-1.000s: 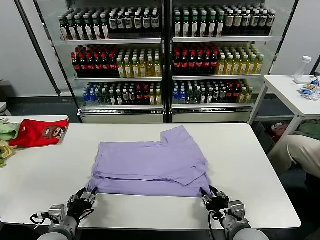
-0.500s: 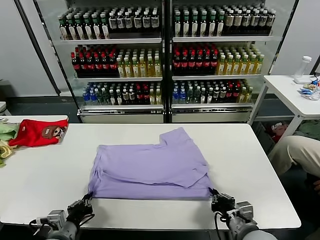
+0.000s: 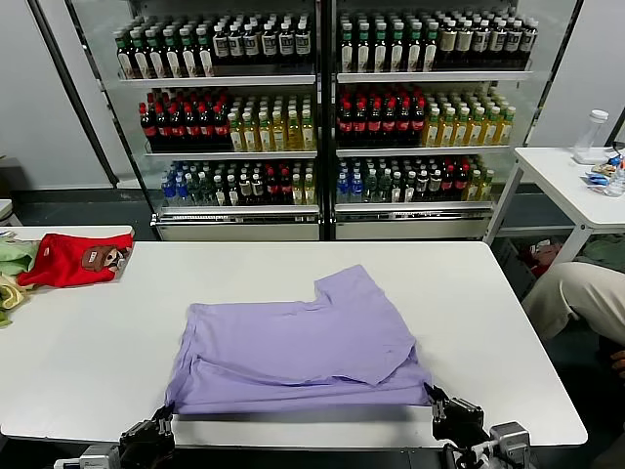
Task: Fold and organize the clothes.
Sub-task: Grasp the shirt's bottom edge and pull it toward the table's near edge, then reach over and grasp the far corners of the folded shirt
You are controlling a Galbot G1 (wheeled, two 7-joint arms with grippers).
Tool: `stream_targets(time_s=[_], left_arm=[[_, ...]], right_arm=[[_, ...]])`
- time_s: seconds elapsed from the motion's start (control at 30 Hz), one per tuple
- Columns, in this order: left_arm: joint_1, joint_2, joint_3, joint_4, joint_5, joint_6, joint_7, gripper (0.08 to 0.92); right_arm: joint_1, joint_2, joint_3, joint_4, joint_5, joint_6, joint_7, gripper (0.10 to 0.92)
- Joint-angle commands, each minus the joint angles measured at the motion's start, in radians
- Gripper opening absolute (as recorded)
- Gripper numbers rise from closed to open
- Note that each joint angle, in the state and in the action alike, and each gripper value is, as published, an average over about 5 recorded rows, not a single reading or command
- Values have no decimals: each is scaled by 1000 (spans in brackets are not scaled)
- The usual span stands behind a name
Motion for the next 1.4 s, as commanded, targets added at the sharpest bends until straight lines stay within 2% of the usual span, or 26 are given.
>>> stream_targets(time_s=[0.03,0.17,0.33,0.57,0.67,0.87,1.03,1.23,1.4], left_arm=[[34,10,-36,-58,17,-4,-22,252],[-76,26,-73,-50,-40,-30,6,364],[-262,49,-52,32,-71,-35,63,511],[-529,70,38,316,-38,-11,208,710],[-623,79,67,433,-7,-6,257,785],[-749,96,103,610,-4,20,321,822],[-816,97,117,714,6,31,373,823],[-861,97,122,786,36,35,433,823],[-868,98,122,795,47,47,484,823]], right_arm=[[-23,-9,9,48,-31,3,-8,273],[177,-32,30,29,8,-6,-20,393],[500,-11,-84,-116,60,-47,-6,532],[889,152,-311,-468,48,-84,8,738],[1002,232,-385,-607,20,-86,3,800],[1161,357,-482,-861,-94,-78,-14,822],[1244,419,-506,-1030,-117,-70,-16,823],[1299,476,-494,-1202,-133,-54,-10,823],[1301,492,-494,-1247,-126,-51,3,823]])
